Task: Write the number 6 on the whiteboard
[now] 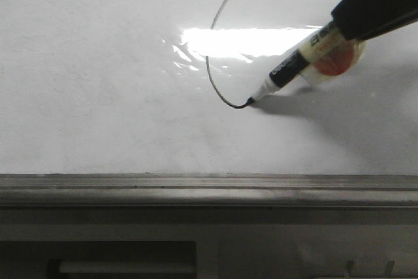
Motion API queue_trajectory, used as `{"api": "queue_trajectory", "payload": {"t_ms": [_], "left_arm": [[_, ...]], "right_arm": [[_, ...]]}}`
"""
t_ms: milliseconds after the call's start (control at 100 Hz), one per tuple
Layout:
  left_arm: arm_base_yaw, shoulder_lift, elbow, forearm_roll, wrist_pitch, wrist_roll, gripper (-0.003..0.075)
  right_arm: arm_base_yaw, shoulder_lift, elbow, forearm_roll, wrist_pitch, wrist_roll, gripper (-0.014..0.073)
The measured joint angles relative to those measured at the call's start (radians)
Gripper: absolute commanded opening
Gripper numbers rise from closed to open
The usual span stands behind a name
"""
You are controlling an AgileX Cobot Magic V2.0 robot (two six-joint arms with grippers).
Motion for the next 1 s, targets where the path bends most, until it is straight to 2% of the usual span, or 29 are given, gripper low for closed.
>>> {"api": "queue_trajectory", "payload": {"t_ms": [110,230,300,400,560,720,870,1000], "left_arm": [[0.0,0.0,0.0,0.0,0.0,0.0,0.0439],[0.0,0.0,0.0,0.0,0.0,0.0,0.0439],[0.0,0.0,0.0,-0.002,0.0,0.0,0.0439],[0.0,0.0,0.0,-0.003,0.0,0.0,0.0439],[0.0,0.0,0.0,-0.003,0.03,0.0,0.0439],[-0.002,0.0,-0.007,-0.01,0.163,0.043,0.0439],[-0.038,0.047,-0.029,-0.089,0.29,0.184,0.0438],[-0.109,0.154,-0.053,-0.178,0.342,0.29,0.0438]], "right_arm": [[-0.002,-0.03,0.0,0.025,-0.083,0.002,-0.0045],[0.002,-0.009,0.0,0.174,-0.151,-0.095,-0.0045],[0.016,0.028,0.0,0.275,-0.158,-0.169,-0.0045],[0.033,0.084,0.0,0.339,-0.105,-0.221,-0.0045],[0.034,0.075,0.0,0.312,-0.004,-0.237,-0.0045],[0.034,-0.011,-0.002,0.212,0.067,-0.183,-0.0045],[0.034,-0.025,-0.036,0.165,0.129,-0.165,-0.0045],[0.034,-0.014,-0.085,0.15,0.184,-0.151,-0.0045]]}}
